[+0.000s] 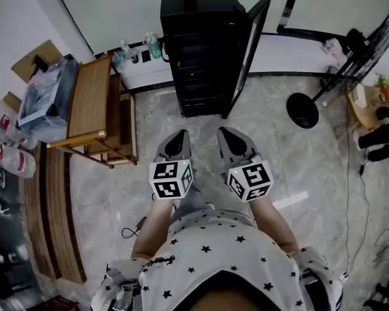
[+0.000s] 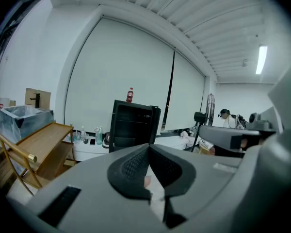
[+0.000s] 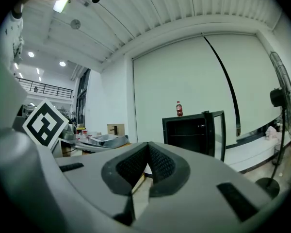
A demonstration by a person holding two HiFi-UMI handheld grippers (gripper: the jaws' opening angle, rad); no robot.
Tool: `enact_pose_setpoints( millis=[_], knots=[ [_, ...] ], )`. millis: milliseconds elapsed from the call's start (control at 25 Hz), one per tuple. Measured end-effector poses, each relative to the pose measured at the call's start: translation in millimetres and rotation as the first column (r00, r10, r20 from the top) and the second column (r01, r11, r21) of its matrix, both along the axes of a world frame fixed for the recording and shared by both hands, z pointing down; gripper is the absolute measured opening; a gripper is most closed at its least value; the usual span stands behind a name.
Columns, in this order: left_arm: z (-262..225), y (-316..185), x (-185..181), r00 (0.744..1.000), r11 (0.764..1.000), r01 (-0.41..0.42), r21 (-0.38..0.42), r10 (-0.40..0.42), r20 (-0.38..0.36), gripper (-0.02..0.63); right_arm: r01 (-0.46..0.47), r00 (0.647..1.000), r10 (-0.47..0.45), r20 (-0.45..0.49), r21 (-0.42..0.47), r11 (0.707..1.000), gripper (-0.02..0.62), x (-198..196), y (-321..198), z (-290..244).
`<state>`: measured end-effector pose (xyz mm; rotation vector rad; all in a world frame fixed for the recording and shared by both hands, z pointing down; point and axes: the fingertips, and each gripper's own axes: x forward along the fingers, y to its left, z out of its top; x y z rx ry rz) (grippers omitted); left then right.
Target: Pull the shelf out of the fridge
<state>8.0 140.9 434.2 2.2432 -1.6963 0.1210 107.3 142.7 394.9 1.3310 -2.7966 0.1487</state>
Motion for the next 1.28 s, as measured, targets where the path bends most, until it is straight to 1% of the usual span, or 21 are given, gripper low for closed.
enact_pose_setpoints(
  millis=[200,400,720,1280],
  knots=[
    [1.1,-2.5,-3.5,1.0,1.0,-0.005,0.003,0.005,0.011,0.012,0.0,1.0,0.0,0.011,-0.009,1.0,-0.008,-3.9,-5.2,1.1],
    [1.8,-24.7,-14.2,1.0,1.0,0.001,-0.011,-0.001,0.0,0.012,-0.008,0.999,0.009,0.042,-0.023,1.0,-0.008,-11.7,-27.4,-1.6],
    [-3.0,-85.4,-39.6,1.0,1.0,0.008,0.001,-0.008,-0.011,0.012,0.021,0.999,-0.021,0.044,-0.005,1.0,-0.008,-38.4,-88.4,-11.0],
    [-2.4,-196.6,-104.3,0.999,0.999,-0.046,0.002,0.046,-0.001,0.012,-0.031,0.997,0.033,0.071,-0.03,0.999,-0.008,-102.9,-203.3,-8.4]
  ],
)
